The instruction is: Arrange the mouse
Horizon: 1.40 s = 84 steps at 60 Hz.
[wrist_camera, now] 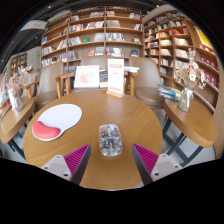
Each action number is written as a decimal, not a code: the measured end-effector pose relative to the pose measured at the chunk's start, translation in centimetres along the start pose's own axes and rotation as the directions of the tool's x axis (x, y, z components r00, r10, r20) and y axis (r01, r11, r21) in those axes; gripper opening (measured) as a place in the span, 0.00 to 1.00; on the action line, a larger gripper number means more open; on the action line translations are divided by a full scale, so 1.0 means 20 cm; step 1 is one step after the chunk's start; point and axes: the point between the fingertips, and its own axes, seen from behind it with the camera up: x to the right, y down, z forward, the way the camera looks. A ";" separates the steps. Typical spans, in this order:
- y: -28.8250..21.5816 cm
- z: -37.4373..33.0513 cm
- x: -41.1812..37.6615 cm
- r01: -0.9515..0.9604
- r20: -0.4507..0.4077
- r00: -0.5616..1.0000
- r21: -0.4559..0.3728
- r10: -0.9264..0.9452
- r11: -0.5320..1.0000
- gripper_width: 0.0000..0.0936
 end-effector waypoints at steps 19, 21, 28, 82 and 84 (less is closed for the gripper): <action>-0.07 0.26 0.00 -0.019 0.008 1.000 -0.042 0.019 0.999 0.91; -0.07 0.27 0.01 -0.012 0.002 1.000 -0.040 0.012 0.999 0.91; -0.08 0.30 0.00 -0.006 0.005 1.000 -0.038 0.006 0.999 0.91; -0.67 0.52 -1.07 0.052 0.154 0.987 -0.012 -0.050 0.999 0.48; -0.63 0.57 -1.10 0.054 0.153 0.987 -0.030 -0.049 0.998 0.48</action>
